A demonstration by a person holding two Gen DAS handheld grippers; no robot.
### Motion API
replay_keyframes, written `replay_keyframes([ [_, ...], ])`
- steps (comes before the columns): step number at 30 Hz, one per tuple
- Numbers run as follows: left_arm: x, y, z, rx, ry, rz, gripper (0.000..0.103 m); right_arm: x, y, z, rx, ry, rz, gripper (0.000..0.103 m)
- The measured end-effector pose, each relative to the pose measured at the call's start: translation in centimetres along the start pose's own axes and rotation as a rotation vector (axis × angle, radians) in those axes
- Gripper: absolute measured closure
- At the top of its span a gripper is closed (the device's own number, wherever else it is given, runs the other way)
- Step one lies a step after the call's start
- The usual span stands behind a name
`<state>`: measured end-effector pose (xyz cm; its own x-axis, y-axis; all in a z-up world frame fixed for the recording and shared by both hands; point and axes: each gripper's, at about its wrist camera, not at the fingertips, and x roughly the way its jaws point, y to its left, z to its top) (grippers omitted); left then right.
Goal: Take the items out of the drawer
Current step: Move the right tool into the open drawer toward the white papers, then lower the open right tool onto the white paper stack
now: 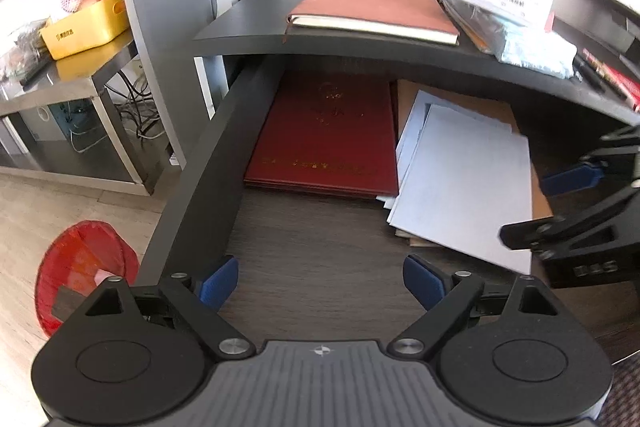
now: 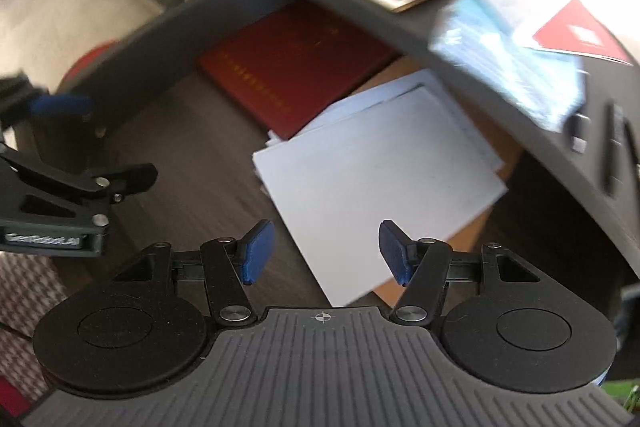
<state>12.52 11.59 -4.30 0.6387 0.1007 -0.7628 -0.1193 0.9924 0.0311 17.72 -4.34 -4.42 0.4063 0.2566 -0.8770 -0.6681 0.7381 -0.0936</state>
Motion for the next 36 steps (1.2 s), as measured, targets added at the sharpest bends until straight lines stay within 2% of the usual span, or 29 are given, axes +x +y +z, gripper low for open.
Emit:
replay_keyframes([
  [5,0.9,-0.5,-0.5,0.077,0.027,0.054,0.009,3.2,0.7,0.2,-0.082,0.099,-0.006,0.039],
  [11,0.7,-0.2,-0.5,0.078,0.023,0.041,0.009,4.9,1.5,-0.4,-0.151,0.175,-0.005,0.037],
  [13,0.7,-0.2,-0.5,0.078,0.023,0.041,0.009,5.5,1.7,-0.5,-0.168,0.184,-0.017,0.034],
  [21,0.6,-0.2,-0.5,0.080,0.025,0.041,0.009,6.7,3.0,-0.6,-0.256,0.165,-0.097,0.033],
  [22,0.7,-0.2,-0.5,0.080,0.025,0.042,0.008,6.6,3.2,-0.7,-0.274,0.161,-0.111,0.033],
  [26,0.7,-0.2,-0.5,0.081,0.027,0.042,0.008,6.6,3.9,-1.3,-0.373,0.143,-0.259,0.056],
  [33,0.7,-0.1,-0.5,0.082,0.028,0.040,0.008,5.0,3.9,-1.6,-0.388,0.106,-0.270,0.060],
  [36,0.7,0.0,-0.5,0.083,0.028,0.040,0.008,4.3,3.0,-1.5,-0.357,0.126,-0.212,0.058],
])
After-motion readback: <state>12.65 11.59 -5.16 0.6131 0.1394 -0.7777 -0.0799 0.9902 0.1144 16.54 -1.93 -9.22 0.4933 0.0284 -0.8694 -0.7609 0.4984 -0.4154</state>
